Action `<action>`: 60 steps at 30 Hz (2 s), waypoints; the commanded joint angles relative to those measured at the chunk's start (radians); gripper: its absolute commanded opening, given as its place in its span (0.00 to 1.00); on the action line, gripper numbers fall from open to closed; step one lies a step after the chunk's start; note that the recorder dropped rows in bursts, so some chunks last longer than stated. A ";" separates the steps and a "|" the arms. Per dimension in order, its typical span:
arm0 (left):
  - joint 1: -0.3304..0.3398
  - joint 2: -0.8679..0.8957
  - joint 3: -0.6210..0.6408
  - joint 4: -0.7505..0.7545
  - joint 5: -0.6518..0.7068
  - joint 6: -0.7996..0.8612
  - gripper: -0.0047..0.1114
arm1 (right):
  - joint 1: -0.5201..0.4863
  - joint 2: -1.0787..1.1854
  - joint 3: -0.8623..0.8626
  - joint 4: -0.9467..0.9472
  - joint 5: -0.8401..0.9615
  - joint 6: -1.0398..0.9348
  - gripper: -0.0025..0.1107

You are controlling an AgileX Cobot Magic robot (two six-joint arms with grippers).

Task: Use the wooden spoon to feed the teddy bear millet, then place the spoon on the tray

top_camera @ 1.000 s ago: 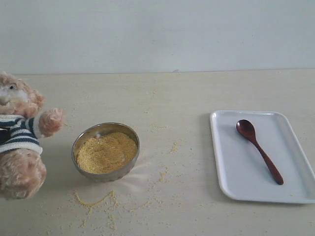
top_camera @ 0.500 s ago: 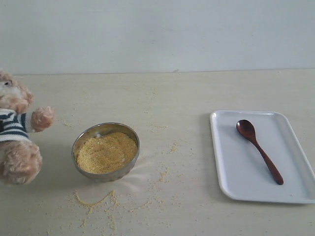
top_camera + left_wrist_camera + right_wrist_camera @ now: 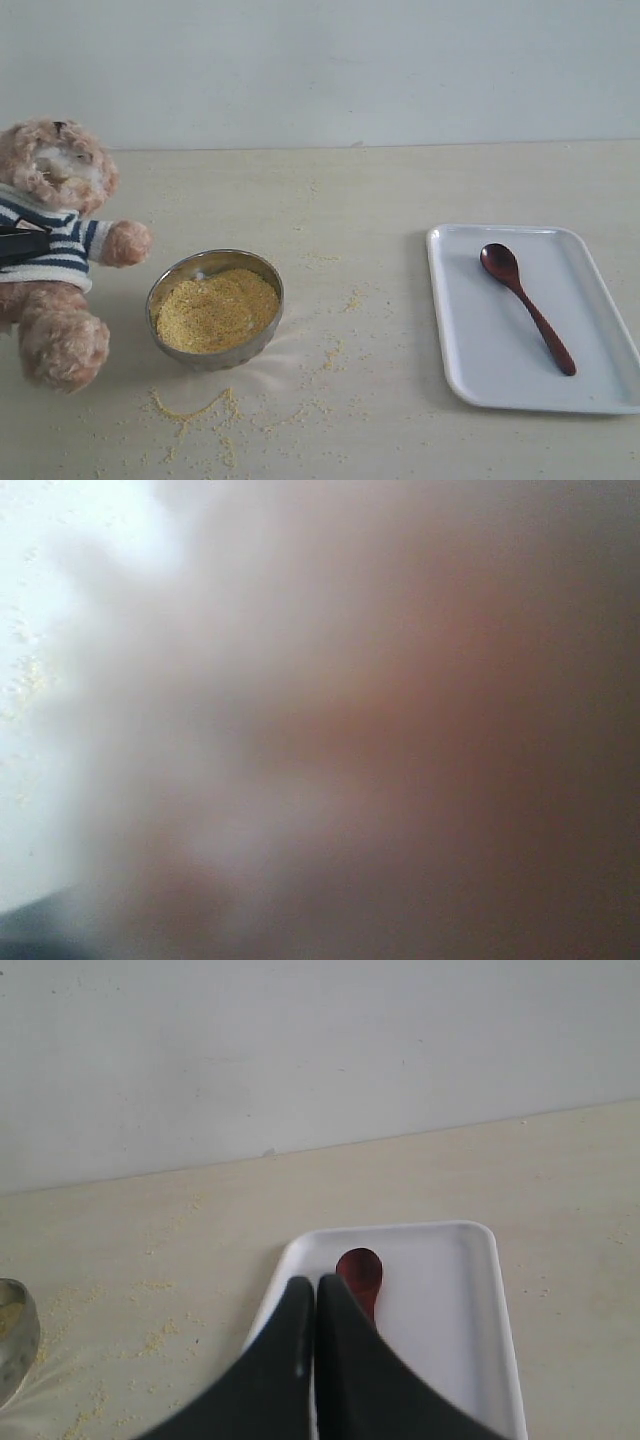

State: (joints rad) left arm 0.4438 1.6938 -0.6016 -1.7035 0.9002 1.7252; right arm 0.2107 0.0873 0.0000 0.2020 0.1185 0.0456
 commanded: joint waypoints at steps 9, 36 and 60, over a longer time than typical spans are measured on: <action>-0.027 0.126 -0.010 -0.041 0.042 0.085 0.08 | -0.002 -0.005 0.000 0.003 -0.009 0.000 0.02; -0.027 0.147 -0.010 -0.041 -0.044 0.086 0.48 | -0.002 -0.005 0.000 0.003 -0.009 0.000 0.02; 0.011 -0.068 -0.021 0.200 -0.099 0.029 0.69 | -0.002 -0.005 0.000 0.003 -0.009 0.000 0.02</action>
State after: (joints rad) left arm 0.4516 1.6528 -0.6164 -1.5268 0.8088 1.8266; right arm 0.2107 0.0873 0.0000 0.2036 0.1185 0.0456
